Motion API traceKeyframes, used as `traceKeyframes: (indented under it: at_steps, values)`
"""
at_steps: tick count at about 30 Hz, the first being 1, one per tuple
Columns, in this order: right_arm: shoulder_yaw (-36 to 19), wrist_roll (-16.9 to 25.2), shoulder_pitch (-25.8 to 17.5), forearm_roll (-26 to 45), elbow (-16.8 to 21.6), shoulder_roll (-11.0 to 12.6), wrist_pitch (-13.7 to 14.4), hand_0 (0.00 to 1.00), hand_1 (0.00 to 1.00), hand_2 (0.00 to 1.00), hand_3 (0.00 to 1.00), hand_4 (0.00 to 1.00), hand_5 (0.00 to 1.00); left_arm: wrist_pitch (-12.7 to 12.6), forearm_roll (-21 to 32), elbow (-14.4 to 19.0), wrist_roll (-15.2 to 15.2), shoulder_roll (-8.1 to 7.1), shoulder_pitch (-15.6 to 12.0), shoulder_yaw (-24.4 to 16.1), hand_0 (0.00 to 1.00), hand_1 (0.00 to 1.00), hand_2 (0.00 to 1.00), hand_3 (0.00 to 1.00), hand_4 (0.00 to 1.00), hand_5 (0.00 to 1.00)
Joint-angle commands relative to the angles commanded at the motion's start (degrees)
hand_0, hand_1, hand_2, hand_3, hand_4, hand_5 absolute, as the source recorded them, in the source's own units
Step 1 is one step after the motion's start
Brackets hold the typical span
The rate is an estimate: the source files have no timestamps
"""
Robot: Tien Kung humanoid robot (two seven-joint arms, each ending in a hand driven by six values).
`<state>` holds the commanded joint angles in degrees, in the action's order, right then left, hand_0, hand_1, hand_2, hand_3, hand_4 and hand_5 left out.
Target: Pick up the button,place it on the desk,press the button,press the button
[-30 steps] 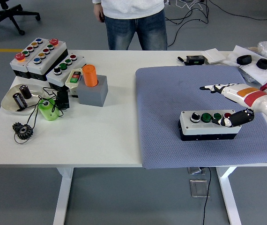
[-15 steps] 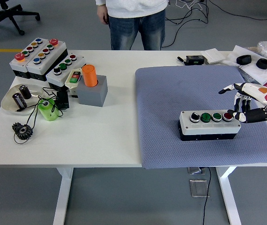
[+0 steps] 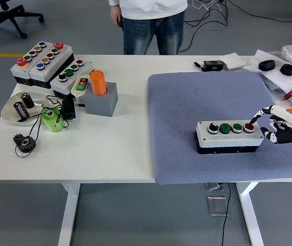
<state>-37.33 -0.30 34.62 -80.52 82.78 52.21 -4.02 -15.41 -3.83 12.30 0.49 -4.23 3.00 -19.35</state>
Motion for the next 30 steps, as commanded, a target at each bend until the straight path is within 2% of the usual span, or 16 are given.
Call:
traceKeyframes:
  at_steps: [8, 22, 30]
  values:
    - [0.7, 0.1, 0.5, 0.0, -1.7, -1.3, 0.3, 0.074, 0.002, 0.068, 0.667, 0.414, 0.002, -0.1, -0.4, 0.1, 0.0, -0.02, -0.2, -0.4, 0.672, 0.693, 0.691, 0.628, 0.440, 0.998]
    - [1.4, -0.3, 0.6, -0.1, -2.5, -1.9, -0.2, 0.077, 0.002, 0.070, 0.661, 0.437, 0.002, -0.1, -0.7, 0.1, -0.2, 0.10, 0.2, -1.2, 0.672, 0.695, 0.691, 0.631, 0.438, 0.998]
    - [3.3, -0.9, 1.9, -0.2, -3.9, -3.0, -0.7, 0.077, 0.002, 0.070, 0.659, 0.436, 0.002, -0.1, -1.1, 0.1, -0.1, -0.01, 0.5, -1.5, 0.671, 0.694, 0.691, 0.631, 0.436, 0.998]
